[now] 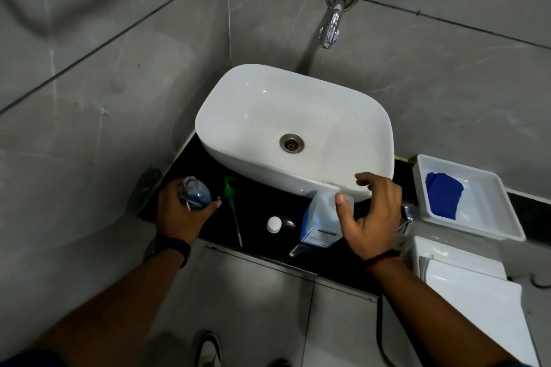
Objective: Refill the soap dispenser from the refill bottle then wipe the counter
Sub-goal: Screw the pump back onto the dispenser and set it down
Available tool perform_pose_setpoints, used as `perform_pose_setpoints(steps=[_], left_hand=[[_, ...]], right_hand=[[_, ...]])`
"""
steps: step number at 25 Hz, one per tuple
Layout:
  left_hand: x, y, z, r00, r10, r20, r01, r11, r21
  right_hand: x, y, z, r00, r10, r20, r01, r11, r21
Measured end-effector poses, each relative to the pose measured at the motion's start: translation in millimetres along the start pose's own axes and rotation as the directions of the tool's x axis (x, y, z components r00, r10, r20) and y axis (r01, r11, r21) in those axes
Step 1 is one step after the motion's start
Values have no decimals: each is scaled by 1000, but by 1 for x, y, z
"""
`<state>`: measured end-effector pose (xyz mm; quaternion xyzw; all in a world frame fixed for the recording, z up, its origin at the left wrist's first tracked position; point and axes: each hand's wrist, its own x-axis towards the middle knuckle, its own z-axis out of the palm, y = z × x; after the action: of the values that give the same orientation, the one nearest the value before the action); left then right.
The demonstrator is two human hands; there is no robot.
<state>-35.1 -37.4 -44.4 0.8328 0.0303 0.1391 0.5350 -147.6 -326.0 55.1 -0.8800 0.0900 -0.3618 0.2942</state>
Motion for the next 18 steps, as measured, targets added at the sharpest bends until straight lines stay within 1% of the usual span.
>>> perform_pose_setpoints(steps=[1,3,4,5,6,7,8,9,10,11,12,13,15,18], left_hand=[[-1,-1,-1,1000,4,-1,-4,1000,10],[0,-4,-1,1000,-4,12,3,1000,26],[1,-5,-2,1000,-12,25,12,999,37],[2,-6,-3,999,-15,36,13,999,51],[3,-7,-4,999,-5,43,2,998,66],[4,-8,-4,999,13,44,-17,997,77],[4,-9,-4,999,33,43,-36,996,87],[4,-10,-4,998,50,39,-53,994,96],[3,-12,-4,997,64,34,-68,993,101],[2,-12,-3,997,79,27,-81,992,101],[2,-13,-2,996,92,19,-93,990,101],[1,-14,-2,995,102,9,-102,989,105],[1,-14,-1,994,112,-4,-110,988,112],[0,-15,-1,994,105,-16,-103,988,116]], right_hand=[[5,-14,6,995,-78,-59,80,997,20],[9,-44,26,974,-202,-100,211,974,88],[8,-56,39,971,-225,-82,234,963,136],[7,-66,53,977,-210,-28,212,960,184],[5,-74,68,984,-163,65,146,966,213],[5,-77,83,976,-93,197,51,977,206],[3,-77,99,938,-11,345,-48,986,162],[2,-73,115,875,76,478,-140,985,99],[0,-69,131,800,160,579,-220,975,33],[-2,-66,144,732,228,643,-272,962,-31],[-5,-62,156,684,268,679,-291,953,-84],[-9,-59,168,655,288,699,-283,951,-127],[-14,-57,187,633,305,712,-253,950,-182],[-16,-55,213,618,301,726,-237,952,-194]])
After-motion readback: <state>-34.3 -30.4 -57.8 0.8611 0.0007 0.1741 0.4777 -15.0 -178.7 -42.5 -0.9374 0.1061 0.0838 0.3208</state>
